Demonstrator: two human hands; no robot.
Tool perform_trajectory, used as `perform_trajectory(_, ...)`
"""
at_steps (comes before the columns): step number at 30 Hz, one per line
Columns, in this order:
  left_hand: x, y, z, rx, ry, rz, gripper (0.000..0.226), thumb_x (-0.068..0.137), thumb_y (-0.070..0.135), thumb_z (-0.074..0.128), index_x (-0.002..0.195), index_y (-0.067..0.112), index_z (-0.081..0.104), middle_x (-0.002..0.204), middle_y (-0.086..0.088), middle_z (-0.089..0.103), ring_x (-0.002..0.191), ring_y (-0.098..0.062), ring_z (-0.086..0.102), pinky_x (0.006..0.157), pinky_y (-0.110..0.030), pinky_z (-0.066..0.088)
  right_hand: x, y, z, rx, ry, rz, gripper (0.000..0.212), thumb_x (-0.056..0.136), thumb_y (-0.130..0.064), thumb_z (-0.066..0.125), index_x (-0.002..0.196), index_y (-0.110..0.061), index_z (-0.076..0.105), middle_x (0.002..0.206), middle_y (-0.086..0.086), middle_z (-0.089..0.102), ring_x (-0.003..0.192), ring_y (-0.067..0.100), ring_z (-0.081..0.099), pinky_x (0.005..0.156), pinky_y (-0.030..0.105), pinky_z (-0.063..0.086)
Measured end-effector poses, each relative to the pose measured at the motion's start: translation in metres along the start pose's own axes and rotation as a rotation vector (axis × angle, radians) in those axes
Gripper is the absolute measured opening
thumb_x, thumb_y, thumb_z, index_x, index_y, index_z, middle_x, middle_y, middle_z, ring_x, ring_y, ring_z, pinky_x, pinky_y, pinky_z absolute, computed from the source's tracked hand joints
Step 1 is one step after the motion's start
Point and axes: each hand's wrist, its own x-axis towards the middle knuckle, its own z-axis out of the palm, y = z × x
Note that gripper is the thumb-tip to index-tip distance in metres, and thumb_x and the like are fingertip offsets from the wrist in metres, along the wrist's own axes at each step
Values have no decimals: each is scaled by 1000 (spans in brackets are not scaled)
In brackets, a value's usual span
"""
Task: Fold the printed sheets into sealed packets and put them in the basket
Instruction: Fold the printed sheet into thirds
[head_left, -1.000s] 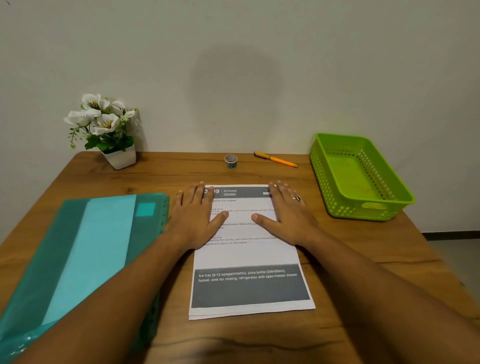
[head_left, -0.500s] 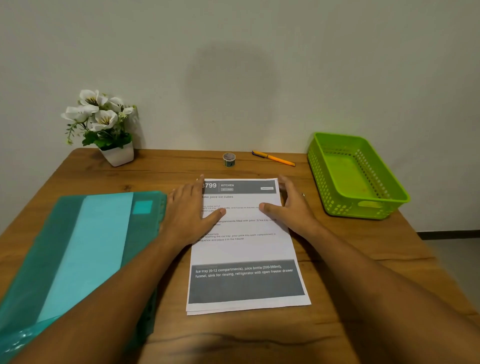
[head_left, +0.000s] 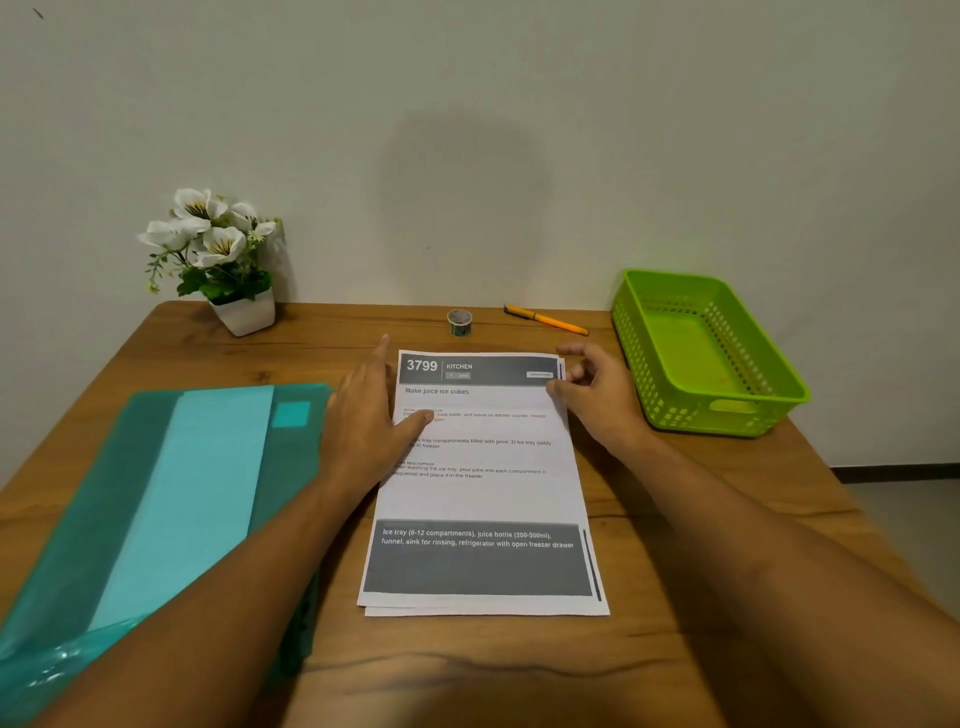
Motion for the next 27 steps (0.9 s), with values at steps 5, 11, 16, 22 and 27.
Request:
perform_trajectory(5, -2, 2, -3, -17, 37, -19, 97, 83, 46, 82, 159, 31, 23, 127, 5, 64, 119, -20, 58, 100, -53, 53, -1, -2, -2, -109, -28, -81, 33, 94, -1, 70, 114, -26, 65, 75, -1, 57, 71, 11, 56, 67, 34, 53)
perform_trajectory(11, -5, -1, -2, -21, 84, 44, 30, 95, 33, 69, 123, 28, 59, 106, 9, 68, 95, -16, 64, 75, -40, 59, -5, -11, -5, -208, -52, -142, 24, 92, -6, 72, 103, -25, 63, 91, -6, 65, 91, 22, 66, 77, 46, 59)
perform_trajectory(16, -8, 4, -5, 11, 76, 97, 8, 97, 27, 67, 99, 21, 63, 94, 9, 64, 83, -11, 55, 60, -24, 39, -7, -15, -11, -340, -34, -246, 22, 86, -6, 78, 87, -25, 67, 98, -4, 63, 95, 19, 59, 83, 42, 53)
perform_trajectory(22, -9, 7, -8, -73, 16, 211, 15, 96, 37, 68, 103, 24, 64, 98, 13, 63, 86, -4, 56, 68, -26, 47, -21, -19, -15, -476, -73, -317, 24, 90, -5, 71, 99, -27, 69, 105, -4, 66, 99, 19, 59, 86, 45, 53)
perform_trajectory(27, -20, 15, -12, -102, 18, 311, 42, 100, 59, 49, 102, 23, 71, 99, 11, 69, 92, -7, 59, 77, -33, 48, -44, -23, -16, -608, -156, -457, 23, 97, -42, 66, 109, -24, 74, 113, -7, 70, 108, 17, 61, 96, 41, 44)
